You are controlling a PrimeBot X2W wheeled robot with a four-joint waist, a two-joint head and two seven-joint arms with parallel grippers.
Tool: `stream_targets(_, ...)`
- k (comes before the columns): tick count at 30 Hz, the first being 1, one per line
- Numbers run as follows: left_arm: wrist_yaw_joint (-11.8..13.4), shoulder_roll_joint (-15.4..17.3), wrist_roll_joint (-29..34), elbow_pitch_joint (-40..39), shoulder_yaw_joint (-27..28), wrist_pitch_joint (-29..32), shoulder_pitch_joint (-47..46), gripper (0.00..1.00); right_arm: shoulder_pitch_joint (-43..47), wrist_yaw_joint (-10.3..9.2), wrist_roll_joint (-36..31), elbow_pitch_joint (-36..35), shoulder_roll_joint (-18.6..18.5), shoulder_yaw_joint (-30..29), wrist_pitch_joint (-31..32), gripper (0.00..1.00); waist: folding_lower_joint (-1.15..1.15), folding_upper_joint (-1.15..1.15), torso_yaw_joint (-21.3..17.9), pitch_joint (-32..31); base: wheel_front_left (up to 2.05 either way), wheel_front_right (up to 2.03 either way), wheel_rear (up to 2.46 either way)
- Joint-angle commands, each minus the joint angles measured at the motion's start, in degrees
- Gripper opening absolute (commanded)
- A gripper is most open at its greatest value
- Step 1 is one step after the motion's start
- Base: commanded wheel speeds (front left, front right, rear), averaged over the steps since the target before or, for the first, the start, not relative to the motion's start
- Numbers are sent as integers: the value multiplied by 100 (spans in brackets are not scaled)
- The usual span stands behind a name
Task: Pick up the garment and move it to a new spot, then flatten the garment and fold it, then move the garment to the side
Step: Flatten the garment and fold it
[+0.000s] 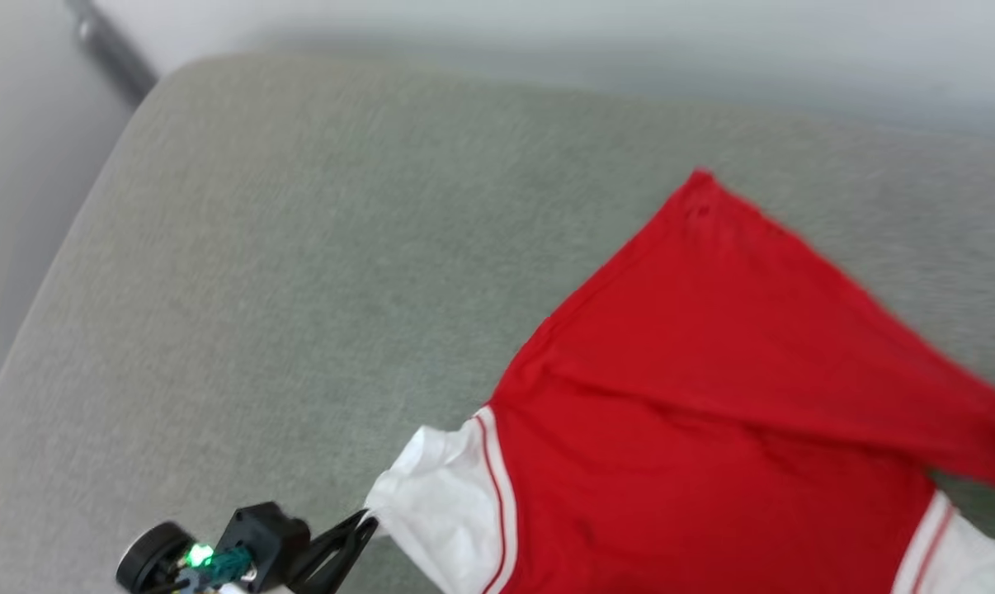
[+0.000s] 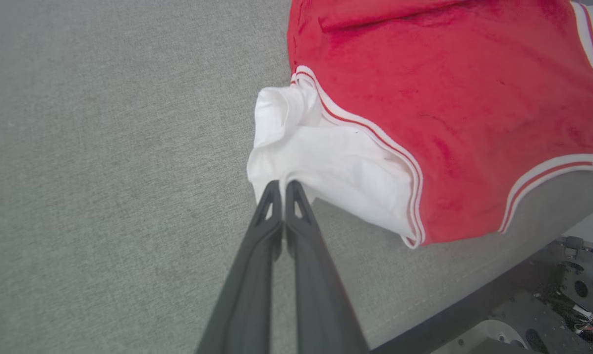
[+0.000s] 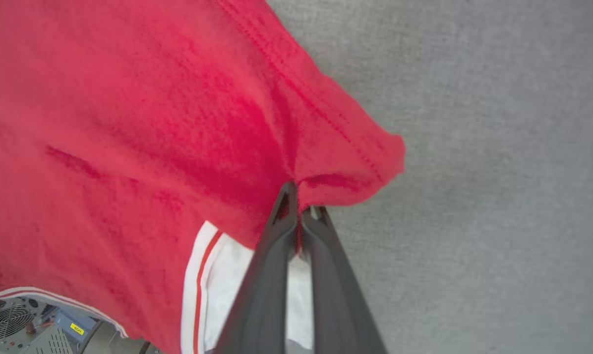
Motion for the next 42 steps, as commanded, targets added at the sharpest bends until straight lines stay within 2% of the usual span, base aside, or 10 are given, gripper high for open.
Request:
stream_targets(1,52,26,-53,7,25,-37,125,0,221,-2,54,-112,110,22,-44,0,1,0,-416,-437,0,0,0)
stream_targets(7,252,232,-216,108,110,-144,525,0,1464,-2,331,-711,472,39,-338,0,1,0,-824,-862,0,0,0)
stream_targets(13,329,222,-275,72,96,-185,661,0,2230,-2,404,-530,772,-145,-595,0,1,0,-923,-1003,0,0,0)
stream_targets(18,351,186,-277,35,63,-179,687,0,2537,-2,457,-274,847,-125,-845,0,1,0,-916,-1060,0,0,0)
stream_targets(19,354,186,-279,26,63,-182,688,0,2542,-2,451,-249,819,-95,-914,31,1,0,-910,-1060,0,0,0)
stream_targets(20,356,187,-278,18,65,-186,682,0,2526,-2,467,-238,786,-60,-987,69,1,0,-903,-1049,0,0,0)
stream_targets(21,352,186,-272,11,69,-190,664,0,2475,-2,531,-231,777,-33,-1037,100,1,0,-890,-1032,0,0,0)
stream_targets(29,208,89,-275,-89,65,-220,421,0,1761,-1,1019,-496,395,27,-1051,100,1,0,-591,-798,0,0,0)
stream_targets(34,164,-13,-146,-262,58,-290,196,0,873,-1,1158,-860,255,373,-939,100,1,0,-319,-518,0,0,0)
stream_targets(42,53,-216,124,-573,-85,-192,-211,0,-727,-2,517,-457,158,1344,-503,100,1,0,162,30,0,0,0)
